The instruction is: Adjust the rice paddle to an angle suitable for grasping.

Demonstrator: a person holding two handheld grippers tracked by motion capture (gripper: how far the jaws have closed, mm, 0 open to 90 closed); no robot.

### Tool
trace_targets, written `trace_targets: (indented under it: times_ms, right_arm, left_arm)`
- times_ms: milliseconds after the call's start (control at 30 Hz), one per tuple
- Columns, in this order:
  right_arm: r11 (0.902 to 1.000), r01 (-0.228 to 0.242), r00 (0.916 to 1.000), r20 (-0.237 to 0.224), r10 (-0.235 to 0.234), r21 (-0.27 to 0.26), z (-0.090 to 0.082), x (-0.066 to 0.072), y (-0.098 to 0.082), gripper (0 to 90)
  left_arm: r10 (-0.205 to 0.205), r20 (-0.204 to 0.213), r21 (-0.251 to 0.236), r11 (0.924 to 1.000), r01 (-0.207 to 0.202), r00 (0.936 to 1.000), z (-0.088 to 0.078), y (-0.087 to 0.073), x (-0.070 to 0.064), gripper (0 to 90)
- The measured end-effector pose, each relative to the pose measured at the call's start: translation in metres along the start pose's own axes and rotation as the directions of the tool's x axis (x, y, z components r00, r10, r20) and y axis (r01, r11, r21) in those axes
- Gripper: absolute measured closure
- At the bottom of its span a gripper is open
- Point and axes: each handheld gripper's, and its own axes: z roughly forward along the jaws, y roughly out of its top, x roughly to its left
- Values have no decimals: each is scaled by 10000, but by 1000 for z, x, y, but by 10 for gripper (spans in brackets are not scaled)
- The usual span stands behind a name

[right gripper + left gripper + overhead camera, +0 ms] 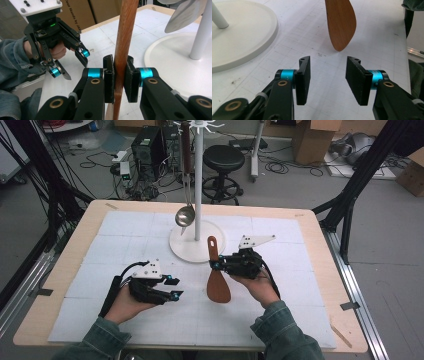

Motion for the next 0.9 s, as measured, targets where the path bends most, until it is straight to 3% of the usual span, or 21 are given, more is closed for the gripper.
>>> trace_targets:
  times_ms: [533,900]
  right_arm:
    - [9992,77,9999,-130,-82,-380,1,-3,9,828]
    - [9978,176,9995,-243,-191,-635,-1,-9,28,828]
  left_arm:
    - [-242,-223,-148,9996,239,9995,-6,-2,3,456]
    - [-587,-595,-357,9978,567,9965,-16,-6,9,375]
